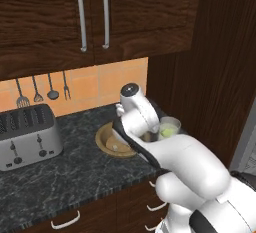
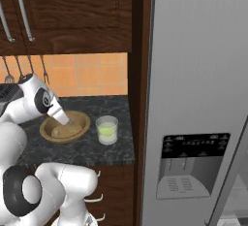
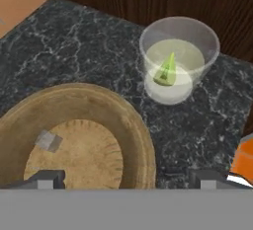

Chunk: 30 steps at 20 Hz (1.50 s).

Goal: Grab a lemon wedge from the fridge and one ice cube from the ice bowl, and put them in the glass of lemonade.

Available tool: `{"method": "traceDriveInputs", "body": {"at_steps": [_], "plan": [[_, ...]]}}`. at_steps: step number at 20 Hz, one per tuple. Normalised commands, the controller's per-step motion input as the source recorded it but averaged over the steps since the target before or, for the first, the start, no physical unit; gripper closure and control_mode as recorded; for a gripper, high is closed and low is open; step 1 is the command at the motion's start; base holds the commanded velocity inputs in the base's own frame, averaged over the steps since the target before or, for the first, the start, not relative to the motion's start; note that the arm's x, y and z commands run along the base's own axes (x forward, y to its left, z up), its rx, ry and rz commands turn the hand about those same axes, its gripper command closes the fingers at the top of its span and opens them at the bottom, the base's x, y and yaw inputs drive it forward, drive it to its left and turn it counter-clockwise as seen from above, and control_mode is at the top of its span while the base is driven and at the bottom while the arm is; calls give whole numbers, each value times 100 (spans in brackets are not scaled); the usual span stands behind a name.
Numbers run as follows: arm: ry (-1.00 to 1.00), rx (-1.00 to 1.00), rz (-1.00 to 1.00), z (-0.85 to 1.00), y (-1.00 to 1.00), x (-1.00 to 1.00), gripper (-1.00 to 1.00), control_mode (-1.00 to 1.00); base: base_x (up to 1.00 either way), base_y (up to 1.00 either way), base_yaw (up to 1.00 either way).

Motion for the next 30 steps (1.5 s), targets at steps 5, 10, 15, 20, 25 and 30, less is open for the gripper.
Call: {"method": "traceDriveInputs", "body": {"at_steps": [5,10,15,20,25,30], "plan": [[25,2,36,0,56,0,-100,-100,0,0,0],[9,0,23,-21,31,0,-100,-100,0,0,0],[-2,0,1,-27,0,0,-100,-100,0,0,0],[-6,0,0,-22,0,0,-100,-100,0,0,0],[-5,0,0,-23,-16,0,-100,-100,0,0,0],[-5,0,3,-15,-28,0,-100,-100,0,0,0]]}}
